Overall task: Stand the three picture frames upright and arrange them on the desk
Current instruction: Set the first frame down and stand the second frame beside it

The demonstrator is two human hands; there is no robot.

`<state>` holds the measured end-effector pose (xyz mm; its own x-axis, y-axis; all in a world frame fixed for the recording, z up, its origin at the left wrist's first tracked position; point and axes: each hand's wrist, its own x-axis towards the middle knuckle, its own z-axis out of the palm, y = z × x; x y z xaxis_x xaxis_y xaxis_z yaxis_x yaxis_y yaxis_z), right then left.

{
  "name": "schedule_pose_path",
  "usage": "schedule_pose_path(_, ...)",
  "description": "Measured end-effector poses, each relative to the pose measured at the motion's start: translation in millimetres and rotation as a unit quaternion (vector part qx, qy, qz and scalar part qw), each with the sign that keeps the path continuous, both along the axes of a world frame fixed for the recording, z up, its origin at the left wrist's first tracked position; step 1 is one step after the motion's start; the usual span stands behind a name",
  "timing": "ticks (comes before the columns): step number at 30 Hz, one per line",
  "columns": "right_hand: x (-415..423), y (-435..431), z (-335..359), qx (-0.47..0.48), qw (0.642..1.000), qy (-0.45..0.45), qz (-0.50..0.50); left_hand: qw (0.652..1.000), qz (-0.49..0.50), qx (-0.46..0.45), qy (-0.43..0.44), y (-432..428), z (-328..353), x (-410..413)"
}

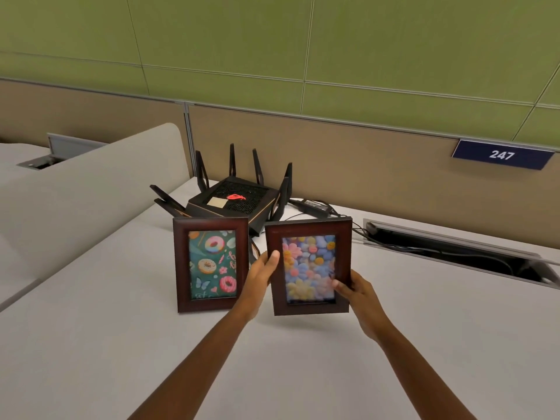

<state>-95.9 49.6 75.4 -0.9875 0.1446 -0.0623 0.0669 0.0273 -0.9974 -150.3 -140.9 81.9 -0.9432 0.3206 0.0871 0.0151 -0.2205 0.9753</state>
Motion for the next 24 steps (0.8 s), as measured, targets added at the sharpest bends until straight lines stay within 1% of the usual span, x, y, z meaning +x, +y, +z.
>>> schedule_pose_path(3,-6.2,-4.7,-10.4,-0.006,1.000,-0.024,-0.006,0.999,-0.015,0.021,-0.034,3.7,0.6,-11.8)
schedule_pose_path(9,-21.1,-1.3,-22.9,-0.019,0.998,-0.051,-0.022,0.998,-0.036,-0.008,-0.047,12.9,-5.9,-32.9)
schedule_pose_path(14,-32.2,3.0,-29.6,-0.028,0.998,-0.059,-0.025,0.997,-0.030,-0.002,-0.065,18.1,-10.7,-45.9)
schedule_pose_path(19,-43.6,2.9,-36.9,-0.017,0.997,-0.072,-0.011,0.996,-0.014,0.015,-0.086,15.8,-21.4,-55.4)
schedule_pose_path(24,-48.1,2.8,-43.4,-0.018,0.996,-0.083,-0.002,0.996,-0.008,0.011,-0.083,14.1,-29.5,-58.7)
